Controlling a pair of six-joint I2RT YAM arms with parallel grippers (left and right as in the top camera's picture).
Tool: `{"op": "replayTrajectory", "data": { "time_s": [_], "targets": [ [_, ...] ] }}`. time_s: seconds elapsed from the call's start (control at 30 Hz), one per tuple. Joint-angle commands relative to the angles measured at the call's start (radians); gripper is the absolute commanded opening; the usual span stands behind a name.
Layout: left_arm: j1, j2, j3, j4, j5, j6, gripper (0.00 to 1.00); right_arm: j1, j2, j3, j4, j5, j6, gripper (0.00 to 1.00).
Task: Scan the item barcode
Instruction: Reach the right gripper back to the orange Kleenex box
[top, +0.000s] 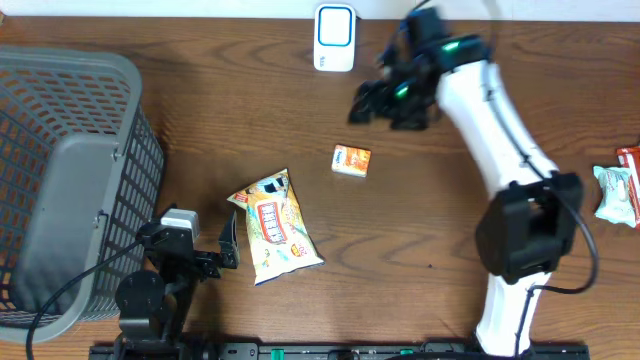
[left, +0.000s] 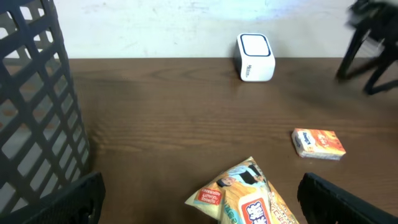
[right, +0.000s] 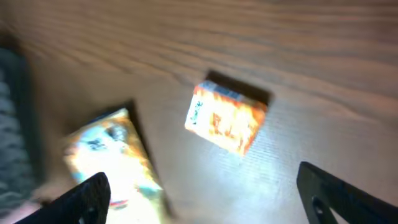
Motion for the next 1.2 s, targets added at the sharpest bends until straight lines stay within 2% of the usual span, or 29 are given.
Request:
{"op": "replayTrajectory", "data": {
  "time_s": [0.0,0.27,0.47,0.53,0.6,0.67,0.73,0.8,1.0,1.17],
  "targets": [
    [0.003,-0.002,-0.002,0.0,-0.006,0.014,0.99,0.111,0.009,-0.102,0.068,0.277,-0.146,0.88],
    [0.003,-0.002,-0.002,0.0,-0.006,0.014,0.99,0.264,0.009,-0.325,0.347,0.523,-0.379,0.81],
    [0.003,-0.002,-0.002,0.0,-0.006,0.014,0.99,0.291,0.009,-0.443,0.457,0.576,-0.394,0.77],
    [0.003,-0.002,-0.002,0.0,-0.006,0.014,0.99,0.288,0.009,-0.476,0.5,0.583,-0.394,0.68],
    [0.003,-0.002,-0.002,0.0,-0.006,0.014,0.99,0.284,0.009,-0.496,0.525,0.583,-0.397,0.48],
    [0.003,-0.002,-0.002,0.0,-0.006,0.014,0.99,0.282,0.009,-0.512,0.542,0.583,-0.397,0.36],
    [0.003,-0.002,-0.002,0.0,-0.006,0.014,0.99,0.282,0.009,-0.514,0.538,0.583,-0.397,0.09],
    [0.003,-0.002,-0.002,0.0,-0.006,0.014,0.99,0.282,0.004,-0.511,0.531,0.583,-0.389,0.01],
    [0.003,-0.002,-0.002,0.0,-0.006,0.014,0.99,0.274,-0.063,-0.404,0.398,0.552,-0.313,0.01],
    [0.003,-0.002,-0.002,0.0,-0.006,0.014,0.99,0.225,-0.149,-0.269,0.212,0.288,-0.298,0.02]
  ]
}}
